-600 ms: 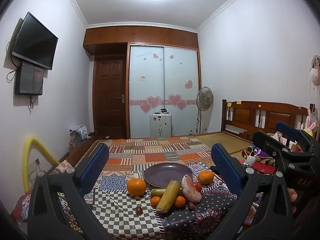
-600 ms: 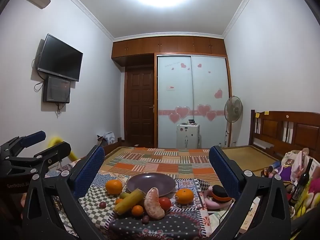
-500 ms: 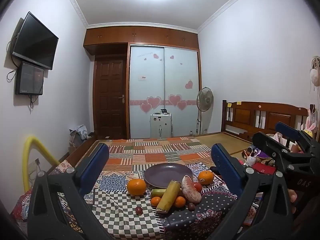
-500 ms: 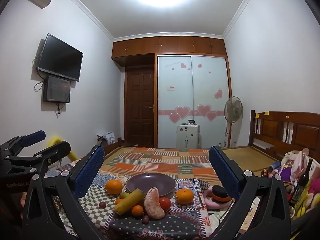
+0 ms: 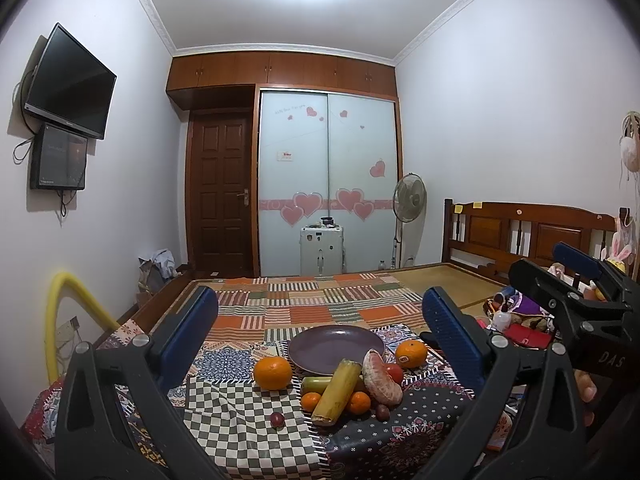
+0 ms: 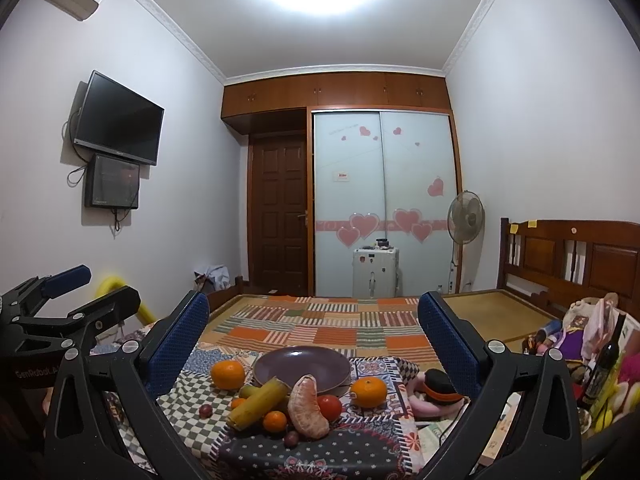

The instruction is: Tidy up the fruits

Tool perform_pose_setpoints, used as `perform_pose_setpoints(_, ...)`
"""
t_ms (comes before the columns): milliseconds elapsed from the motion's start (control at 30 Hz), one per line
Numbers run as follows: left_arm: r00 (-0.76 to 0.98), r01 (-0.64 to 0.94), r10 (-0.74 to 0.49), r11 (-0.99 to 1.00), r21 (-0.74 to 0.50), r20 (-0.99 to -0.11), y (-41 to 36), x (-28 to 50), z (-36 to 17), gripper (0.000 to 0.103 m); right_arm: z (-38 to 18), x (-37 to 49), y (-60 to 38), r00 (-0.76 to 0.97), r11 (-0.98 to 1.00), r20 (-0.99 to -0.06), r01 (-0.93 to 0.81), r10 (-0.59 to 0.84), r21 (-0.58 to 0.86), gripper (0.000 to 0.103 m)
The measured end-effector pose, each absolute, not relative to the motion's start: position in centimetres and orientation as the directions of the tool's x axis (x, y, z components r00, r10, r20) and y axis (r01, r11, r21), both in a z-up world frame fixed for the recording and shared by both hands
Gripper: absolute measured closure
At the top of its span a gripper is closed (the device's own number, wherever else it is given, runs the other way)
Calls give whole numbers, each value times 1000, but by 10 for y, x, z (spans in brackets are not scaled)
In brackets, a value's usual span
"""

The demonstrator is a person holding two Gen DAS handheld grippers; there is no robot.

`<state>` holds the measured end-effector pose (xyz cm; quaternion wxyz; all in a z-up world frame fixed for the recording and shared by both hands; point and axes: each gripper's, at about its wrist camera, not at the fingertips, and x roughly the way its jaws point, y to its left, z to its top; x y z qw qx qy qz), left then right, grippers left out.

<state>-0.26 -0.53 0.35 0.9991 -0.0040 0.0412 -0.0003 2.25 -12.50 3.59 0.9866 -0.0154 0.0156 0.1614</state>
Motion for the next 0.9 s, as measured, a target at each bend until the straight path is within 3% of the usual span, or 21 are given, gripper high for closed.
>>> perform_pose_setpoints(900,999,7,-10,997,-75,-43,-1,1,-1,0,34,25,-128,946,946,-40,-323,322,-18,0)
